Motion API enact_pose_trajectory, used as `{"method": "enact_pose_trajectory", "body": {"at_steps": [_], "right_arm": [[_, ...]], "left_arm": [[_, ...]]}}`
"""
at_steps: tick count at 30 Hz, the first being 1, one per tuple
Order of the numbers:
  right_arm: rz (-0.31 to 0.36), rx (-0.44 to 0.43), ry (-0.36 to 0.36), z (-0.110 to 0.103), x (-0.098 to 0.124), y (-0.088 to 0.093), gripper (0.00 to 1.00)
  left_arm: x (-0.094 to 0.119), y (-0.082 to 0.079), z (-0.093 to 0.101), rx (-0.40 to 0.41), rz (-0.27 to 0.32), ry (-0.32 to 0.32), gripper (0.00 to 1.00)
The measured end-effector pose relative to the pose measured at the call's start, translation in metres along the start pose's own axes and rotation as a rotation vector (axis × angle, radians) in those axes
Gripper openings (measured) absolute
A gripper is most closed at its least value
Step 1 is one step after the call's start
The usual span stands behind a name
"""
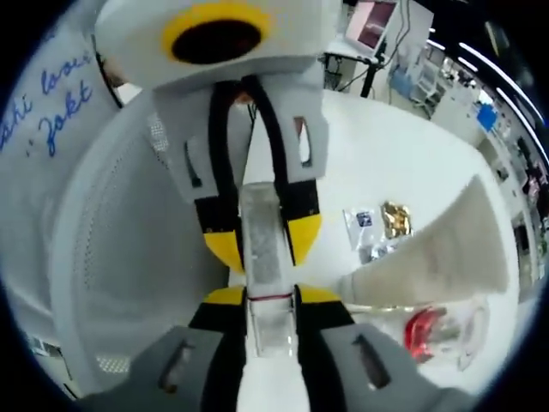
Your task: Arrange the skincare products in the storage area until every visible bottle or jar stands upright without overlapping.
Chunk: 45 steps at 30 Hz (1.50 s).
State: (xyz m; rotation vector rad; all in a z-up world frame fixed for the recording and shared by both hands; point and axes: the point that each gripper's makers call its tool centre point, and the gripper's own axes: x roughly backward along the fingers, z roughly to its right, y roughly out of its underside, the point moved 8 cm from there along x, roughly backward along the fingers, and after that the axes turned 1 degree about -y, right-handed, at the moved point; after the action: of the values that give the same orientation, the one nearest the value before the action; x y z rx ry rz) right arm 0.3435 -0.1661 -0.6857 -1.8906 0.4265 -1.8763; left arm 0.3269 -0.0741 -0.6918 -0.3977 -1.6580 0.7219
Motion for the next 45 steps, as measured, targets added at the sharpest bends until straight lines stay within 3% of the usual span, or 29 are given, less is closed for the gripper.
{"method": "enact_pose_trajectory", "body": {"at_steps": [19, 30, 45], "right_arm": [[0.033, -0.110, 0.026, -0.001, -0.002, 0.031, 0.24], [0.041, -0.131, 0.009, -0.002, -0.017, 0.038, 0.23], [0.054, -0.125, 0.022, -0.002, -0.006, 0.036, 0.20]], "left_arm": [[0.007, -0.001, 0.004, -0.003, 0.019, 0.019, 0.18], [0.007, -0.001, 0.004, -0.008, 0.015, 0.022, 0.18], [0.005, 0.001, 0.001, 0.010, 0.016, 0.029, 0.18]]}}
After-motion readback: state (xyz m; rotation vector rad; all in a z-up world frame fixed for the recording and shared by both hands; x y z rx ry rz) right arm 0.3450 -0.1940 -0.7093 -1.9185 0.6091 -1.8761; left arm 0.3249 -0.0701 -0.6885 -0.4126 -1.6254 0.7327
